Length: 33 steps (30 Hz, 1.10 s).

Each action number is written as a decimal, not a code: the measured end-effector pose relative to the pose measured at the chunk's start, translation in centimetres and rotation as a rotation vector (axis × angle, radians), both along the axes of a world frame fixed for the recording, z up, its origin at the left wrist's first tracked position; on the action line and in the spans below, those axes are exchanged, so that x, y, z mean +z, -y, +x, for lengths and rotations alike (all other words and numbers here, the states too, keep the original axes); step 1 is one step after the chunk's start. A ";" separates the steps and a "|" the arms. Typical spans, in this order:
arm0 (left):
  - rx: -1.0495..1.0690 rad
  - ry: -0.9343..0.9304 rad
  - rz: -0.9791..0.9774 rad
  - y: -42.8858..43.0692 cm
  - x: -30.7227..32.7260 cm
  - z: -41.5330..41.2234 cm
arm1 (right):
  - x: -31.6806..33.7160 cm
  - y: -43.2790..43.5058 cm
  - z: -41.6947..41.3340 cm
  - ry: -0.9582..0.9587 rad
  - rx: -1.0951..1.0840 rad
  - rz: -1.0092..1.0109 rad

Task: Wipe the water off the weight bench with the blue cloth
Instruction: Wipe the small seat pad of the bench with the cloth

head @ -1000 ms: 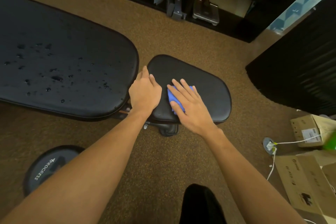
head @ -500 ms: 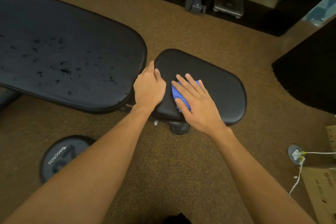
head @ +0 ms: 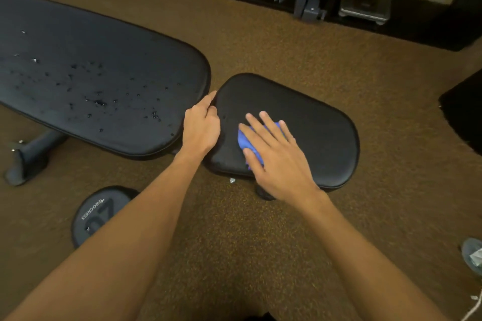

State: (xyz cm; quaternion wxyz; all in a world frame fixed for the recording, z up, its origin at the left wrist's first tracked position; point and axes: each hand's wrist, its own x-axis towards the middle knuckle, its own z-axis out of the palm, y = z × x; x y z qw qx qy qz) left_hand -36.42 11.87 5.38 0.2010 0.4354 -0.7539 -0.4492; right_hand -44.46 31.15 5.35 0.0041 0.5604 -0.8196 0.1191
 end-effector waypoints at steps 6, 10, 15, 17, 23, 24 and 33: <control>-0.048 0.055 0.036 -0.1 0.7 0.4 | 0.2 5.0 -0.1 0.035 -0.274 -0.005; -0.076 0.039 0.130 0.1 0.9 1.3 | 0.3 6.2 2.1 0.028 -0.100 0.012; -0.123 0.004 0.111 0.5 0.3 3.5 | 0.1 1.6 2.1 0.044 -0.045 0.002; -0.121 -0.013 0.121 0.2 0.4 4.6 | 0.3 1.5 1.6 0.078 -0.197 -0.017; -0.158 -0.018 0.141 0.3 0.1 6.4 | 1.1 8.4 2.7 0.094 -0.336 0.032; -0.163 -0.019 0.161 0.5 0.1 6.5 | 1.2 8.6 3.0 0.090 -0.268 0.039; -0.197 -0.020 0.227 0.7 0.2 7.2 | 1.5 6.0 1.6 0.124 -0.277 0.013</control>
